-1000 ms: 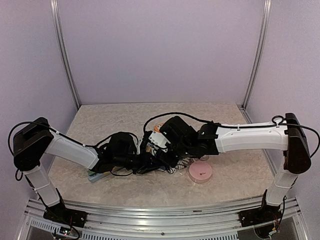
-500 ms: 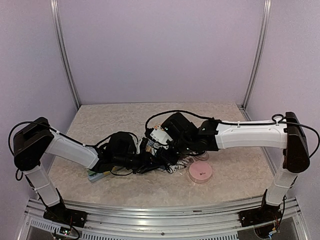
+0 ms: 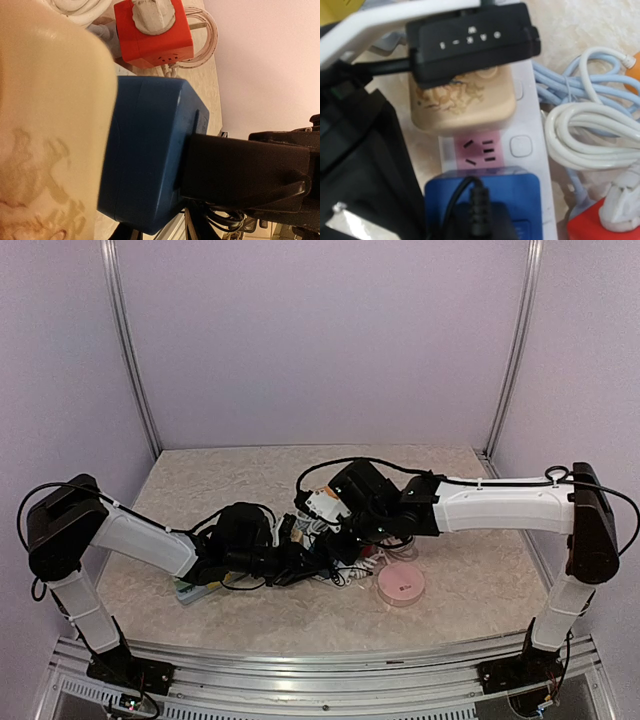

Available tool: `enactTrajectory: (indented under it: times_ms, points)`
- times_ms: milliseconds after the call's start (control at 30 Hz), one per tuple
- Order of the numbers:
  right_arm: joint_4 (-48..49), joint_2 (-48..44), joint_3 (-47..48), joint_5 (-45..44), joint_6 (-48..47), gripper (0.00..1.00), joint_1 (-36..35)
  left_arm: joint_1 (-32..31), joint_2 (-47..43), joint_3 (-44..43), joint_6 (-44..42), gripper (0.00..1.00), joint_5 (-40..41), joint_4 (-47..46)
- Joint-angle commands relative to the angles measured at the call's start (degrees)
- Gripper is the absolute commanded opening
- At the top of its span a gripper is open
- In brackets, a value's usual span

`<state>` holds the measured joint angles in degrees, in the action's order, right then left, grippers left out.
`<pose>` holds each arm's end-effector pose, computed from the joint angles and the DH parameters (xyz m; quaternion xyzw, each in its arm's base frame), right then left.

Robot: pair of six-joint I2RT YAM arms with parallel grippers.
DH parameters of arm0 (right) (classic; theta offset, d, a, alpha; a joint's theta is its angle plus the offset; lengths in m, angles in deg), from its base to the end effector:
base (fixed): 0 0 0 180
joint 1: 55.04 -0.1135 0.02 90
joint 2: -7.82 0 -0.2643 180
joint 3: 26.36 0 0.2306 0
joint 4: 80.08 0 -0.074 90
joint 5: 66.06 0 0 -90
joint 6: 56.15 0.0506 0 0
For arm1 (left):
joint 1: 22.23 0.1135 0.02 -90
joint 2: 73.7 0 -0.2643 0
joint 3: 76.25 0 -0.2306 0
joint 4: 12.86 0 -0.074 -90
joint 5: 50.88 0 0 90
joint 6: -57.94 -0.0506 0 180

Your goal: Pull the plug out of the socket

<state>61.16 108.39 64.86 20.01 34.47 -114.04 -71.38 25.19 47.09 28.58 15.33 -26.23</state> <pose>0.1982 0.3232 0.2432 -0.4445 0.8208 0.1498 0.3259 0.2050 -0.2682 0.1616 0.0200 0.8488 -0.5092 0.1410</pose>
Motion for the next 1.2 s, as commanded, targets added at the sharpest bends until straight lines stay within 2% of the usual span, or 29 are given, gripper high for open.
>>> enactTrajectory:
  times_ms: [0, 233, 500, 833, 967, 1167]
  points:
    - [-1.34, 0.56, -1.67, -4.02, 1.39, 0.00, -2.08, 1.07, 3.57, 1.73, -0.26, 0.28, 3.62, 9.55]
    - [-2.99, 1.60, -0.66, -11.19, 0.00, 0.00, -5.57, 1.48, 3.60, 1.92, -0.85, 0.28, 3.58, 9.90]
    - [-2.85, 1.32, -0.73, -12.72, -1.64, 0.00, -6.37, 1.99, 3.15, 2.03, -1.14, 0.28, 3.77, 10.43]
    - [-1.29, 0.71, -0.42, -4.93, -0.79, 0.00, -4.14, 2.12, 3.13, 2.03, -1.22, 0.27, 3.65, 10.71]
    - [-0.47, 1.04, -0.05, 0.27, 3.01, 0.00, -1.58, 2.19, 3.23, 1.86, -1.22, 0.27, 3.62, 10.61]
    - [0.09, 1.04, -0.17, 2.02, 4.11, 0.00, -0.33, 2.21, 3.13, 1.72, -1.48, 0.27, 3.59, 10.72]
